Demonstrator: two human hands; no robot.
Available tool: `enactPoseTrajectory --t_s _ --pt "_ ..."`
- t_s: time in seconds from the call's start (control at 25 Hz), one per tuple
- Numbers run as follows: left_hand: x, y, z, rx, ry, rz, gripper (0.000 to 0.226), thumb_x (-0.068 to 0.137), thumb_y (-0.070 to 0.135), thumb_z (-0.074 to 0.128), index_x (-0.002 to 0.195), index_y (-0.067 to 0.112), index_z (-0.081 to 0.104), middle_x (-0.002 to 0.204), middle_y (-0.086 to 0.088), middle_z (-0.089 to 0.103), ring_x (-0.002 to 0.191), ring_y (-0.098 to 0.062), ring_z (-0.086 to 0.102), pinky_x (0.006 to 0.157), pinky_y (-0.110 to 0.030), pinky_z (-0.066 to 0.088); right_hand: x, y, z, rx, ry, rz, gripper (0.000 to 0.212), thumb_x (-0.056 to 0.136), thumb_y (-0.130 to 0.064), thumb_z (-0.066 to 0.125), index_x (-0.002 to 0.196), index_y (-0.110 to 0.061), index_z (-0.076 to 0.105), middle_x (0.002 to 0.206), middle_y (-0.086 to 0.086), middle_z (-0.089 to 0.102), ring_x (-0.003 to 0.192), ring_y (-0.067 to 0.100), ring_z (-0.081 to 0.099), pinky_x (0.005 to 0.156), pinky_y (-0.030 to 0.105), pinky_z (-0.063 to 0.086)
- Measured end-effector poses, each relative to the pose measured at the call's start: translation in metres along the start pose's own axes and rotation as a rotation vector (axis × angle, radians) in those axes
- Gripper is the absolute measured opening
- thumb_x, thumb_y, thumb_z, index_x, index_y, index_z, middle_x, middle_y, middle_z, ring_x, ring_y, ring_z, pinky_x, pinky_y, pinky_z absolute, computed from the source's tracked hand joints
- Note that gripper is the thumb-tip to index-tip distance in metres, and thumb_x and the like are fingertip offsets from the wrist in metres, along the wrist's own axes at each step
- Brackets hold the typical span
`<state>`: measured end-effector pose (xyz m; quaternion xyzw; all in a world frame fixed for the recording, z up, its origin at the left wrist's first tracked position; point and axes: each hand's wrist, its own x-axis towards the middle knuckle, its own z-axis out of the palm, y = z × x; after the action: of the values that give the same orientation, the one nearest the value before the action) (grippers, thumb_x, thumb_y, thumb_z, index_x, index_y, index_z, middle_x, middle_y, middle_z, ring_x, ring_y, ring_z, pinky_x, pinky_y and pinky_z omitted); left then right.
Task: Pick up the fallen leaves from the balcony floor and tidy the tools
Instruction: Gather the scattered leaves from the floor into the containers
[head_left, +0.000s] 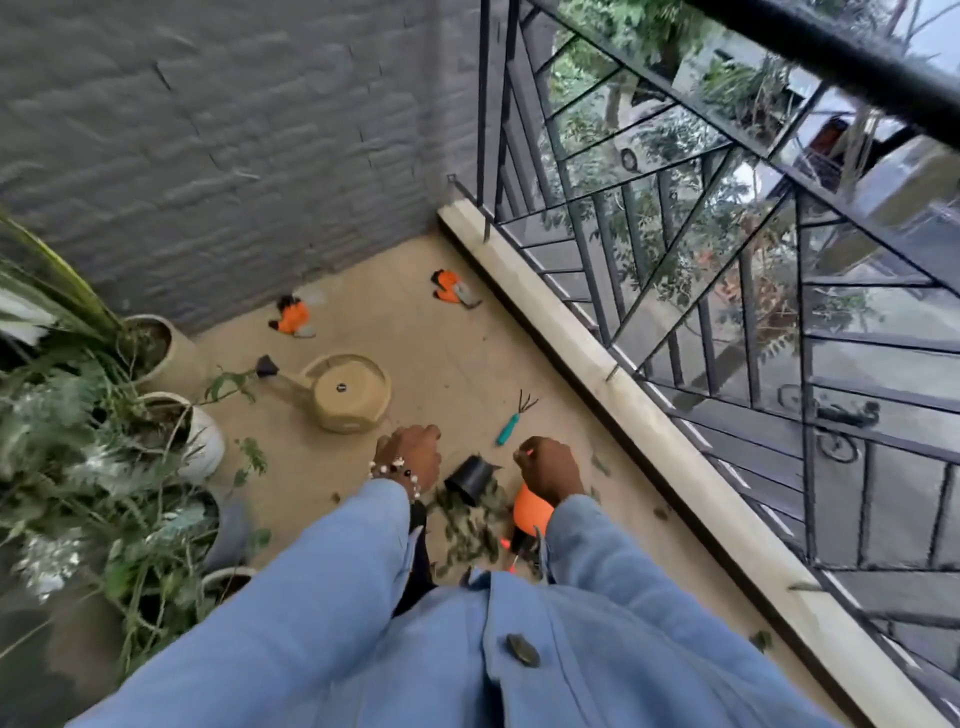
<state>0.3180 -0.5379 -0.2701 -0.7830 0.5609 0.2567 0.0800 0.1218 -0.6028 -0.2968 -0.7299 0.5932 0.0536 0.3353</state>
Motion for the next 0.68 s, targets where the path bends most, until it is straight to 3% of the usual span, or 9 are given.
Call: enactPoseTrajectory --t_s 0.36,0.48,0.68 --pt "0.217 0.011 -0.067 0.282 -0.139 0.232 0.044 0.089 0.022 0.047 0.133 0.021 0.046 0.136 -0.002 0.052 0.124 -0.026 0.05 0.103 -0.04 0.037 0.157 -0.003 -0.038 0.225 0.136 0.313 0.025 0.092 -0.031 0.054 0.106 -0.015 0.068 0.111 0.012 0.067 0.107 0.033 0.059 0.085 0.035 0.048" --pt "0.293 0.001 -0.111 0.368 -0.18 0.344 0.046 0.088 0.028 0.056 0.132 0.022 0.046 0.133 -0.002 0.053 0.123 -0.026 0.051 0.102 -0.04 0.037 0.208 -0.03 -0.042 0.28 0.176 0.483 0.026 0.093 -0.027 0.053 0.107 -0.012 0.067 0.113 0.016 0.066 0.11 0.036 0.057 0.088 0.035 0.045" --pt "0.416 -0.014 -0.19 0.432 -0.219 0.387 0.041 0.094 0.024 0.044 0.135 0.021 0.045 0.137 -0.008 0.052 0.125 -0.03 0.049 0.105 -0.041 0.038 0.279 -0.088 -0.073 0.443 0.22 0.611 0.026 0.09 -0.022 0.055 0.108 -0.008 0.069 0.111 0.019 0.067 0.11 0.037 0.059 0.088 0.035 0.045"
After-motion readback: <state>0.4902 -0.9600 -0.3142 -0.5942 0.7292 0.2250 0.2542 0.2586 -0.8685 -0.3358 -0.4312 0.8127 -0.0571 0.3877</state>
